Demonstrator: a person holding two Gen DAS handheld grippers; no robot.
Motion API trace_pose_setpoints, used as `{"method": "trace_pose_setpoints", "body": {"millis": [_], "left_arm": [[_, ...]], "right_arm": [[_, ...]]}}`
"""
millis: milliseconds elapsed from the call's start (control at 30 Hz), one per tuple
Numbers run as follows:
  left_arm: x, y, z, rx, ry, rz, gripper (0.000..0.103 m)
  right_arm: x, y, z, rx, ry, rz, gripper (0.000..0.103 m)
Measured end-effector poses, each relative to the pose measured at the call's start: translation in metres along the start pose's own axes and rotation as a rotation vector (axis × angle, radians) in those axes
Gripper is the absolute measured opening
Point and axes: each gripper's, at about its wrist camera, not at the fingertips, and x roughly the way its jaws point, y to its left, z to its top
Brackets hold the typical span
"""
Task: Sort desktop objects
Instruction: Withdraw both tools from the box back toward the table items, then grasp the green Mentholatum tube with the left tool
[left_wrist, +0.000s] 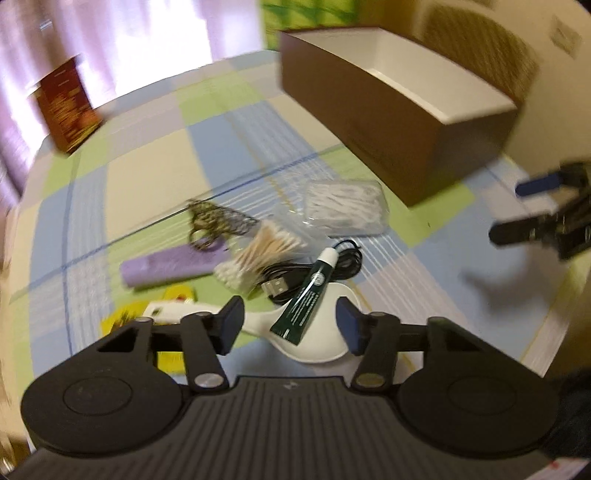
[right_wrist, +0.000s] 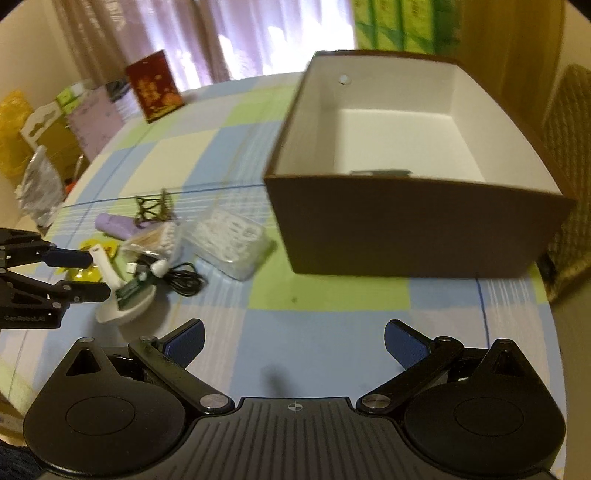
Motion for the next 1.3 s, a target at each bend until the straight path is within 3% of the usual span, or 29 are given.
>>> {"method": "trace_pose_setpoints", "body": {"millis": [200,467,600,967,1267,1300], "left_arm": [[0.029,-0.010,0.011,0.204,0.048,-0.038,0.027],[0.044,-0.016,0.011,0.312,0.080,-0.081,0.023],[0.048,-0.016,0.012,0.329,0.088,-0.082,0.017],[0.051,-0.019,0.015,0.378,0.093,-0.085,0.014],[0.025,-0.009,0.017,0.264,0.020,-0.067,0.011],[0.020,-0.006,0.017,0.245,0.011,-0.066,0.000]], "right_arm": [[0.000,-0.013,-0.006,0.060,0.015,-0.041,0.101],[0.002,-0.019,-0.009,0.102,0.025,-0.077,0.101],[0.005,-0.021,-0.010,0.111,0.034,-0.086,0.101],[0.005,-0.022,-0.014,0.123,0.042,-0.091,0.101],[0.007,-0.014,-0.011,0.111,0.038,-0.040,0.101],[0.008,-0.012,-0.010,0.108,0.040,-0.027,0.101]]}}
